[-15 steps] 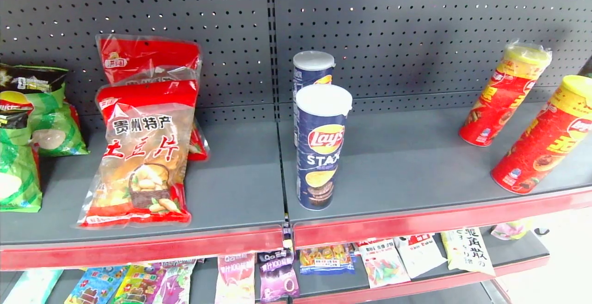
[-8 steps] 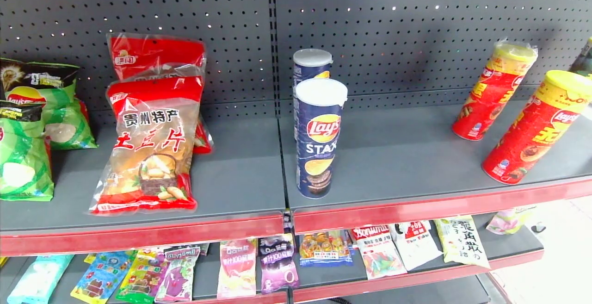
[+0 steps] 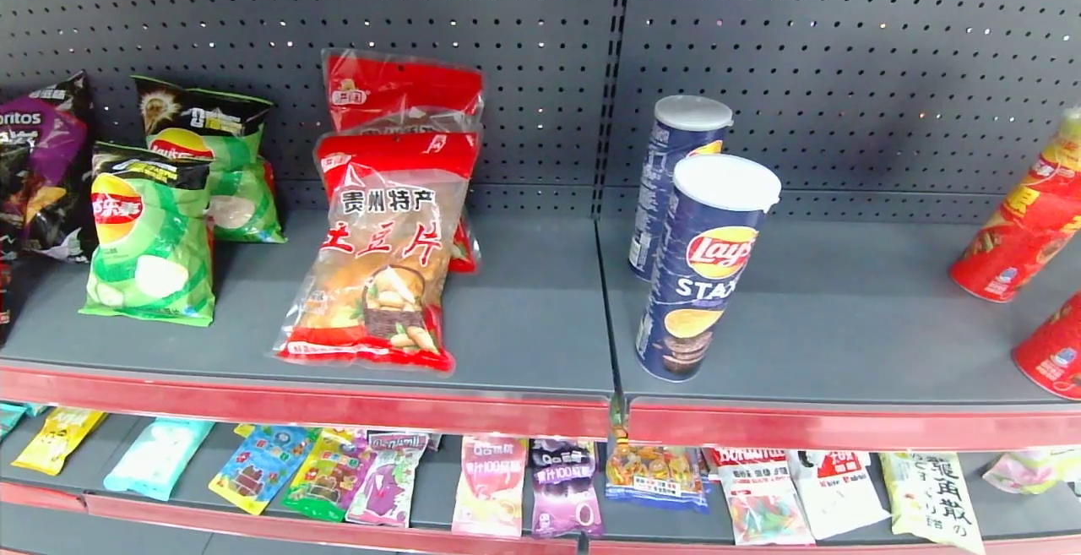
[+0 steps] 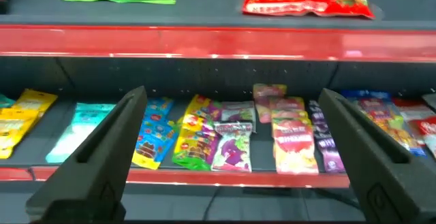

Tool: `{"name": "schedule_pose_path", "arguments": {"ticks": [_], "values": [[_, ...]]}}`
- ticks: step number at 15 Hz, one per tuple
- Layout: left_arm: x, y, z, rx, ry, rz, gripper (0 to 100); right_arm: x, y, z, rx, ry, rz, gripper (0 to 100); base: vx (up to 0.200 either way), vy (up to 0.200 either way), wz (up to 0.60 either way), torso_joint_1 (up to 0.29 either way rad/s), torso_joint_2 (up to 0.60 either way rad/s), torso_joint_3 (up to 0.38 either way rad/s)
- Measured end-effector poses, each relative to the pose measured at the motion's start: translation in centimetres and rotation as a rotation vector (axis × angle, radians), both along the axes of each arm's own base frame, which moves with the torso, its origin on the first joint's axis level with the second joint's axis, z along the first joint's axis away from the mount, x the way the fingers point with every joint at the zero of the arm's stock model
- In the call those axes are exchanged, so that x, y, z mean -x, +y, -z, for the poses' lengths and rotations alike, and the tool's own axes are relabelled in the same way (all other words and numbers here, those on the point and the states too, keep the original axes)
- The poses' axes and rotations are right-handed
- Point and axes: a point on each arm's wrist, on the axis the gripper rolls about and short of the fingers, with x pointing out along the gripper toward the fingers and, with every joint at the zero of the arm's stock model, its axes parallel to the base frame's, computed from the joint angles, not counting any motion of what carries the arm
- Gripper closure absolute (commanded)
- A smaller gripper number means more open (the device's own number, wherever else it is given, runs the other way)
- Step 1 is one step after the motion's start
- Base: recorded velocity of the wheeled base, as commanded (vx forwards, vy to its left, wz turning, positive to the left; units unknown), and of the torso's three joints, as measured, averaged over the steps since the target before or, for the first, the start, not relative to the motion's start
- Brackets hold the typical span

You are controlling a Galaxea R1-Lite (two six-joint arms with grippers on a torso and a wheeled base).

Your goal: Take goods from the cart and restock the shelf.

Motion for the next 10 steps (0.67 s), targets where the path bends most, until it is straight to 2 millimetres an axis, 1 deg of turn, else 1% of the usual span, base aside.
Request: {"name": "schedule_pose_path", "arguments": {"ticks": [5,7,10], "values": [[0.00,0.00,0.00,0.000,0.000,0.001,0,0.00,0.00,0.00,-0.001,0.000,-0.002,0,0.000,0.000,0.00,0.000,0.00,0.000],[0.00,0.00,0.00,0.000,0.000,0.002,0,0.00,0.00,0.00,-0.002,0.000,-0.001,0,0.000,0.000,-0.60,0.002,0.00,0.002],[0.00,0.00,0.01,0.000,0.001,0.001,0,0.00,0.00,-0.02,-0.002,-0.001,-0.001,0,0.000,0.000,0.00,0.000,0.00,0.000]]}}
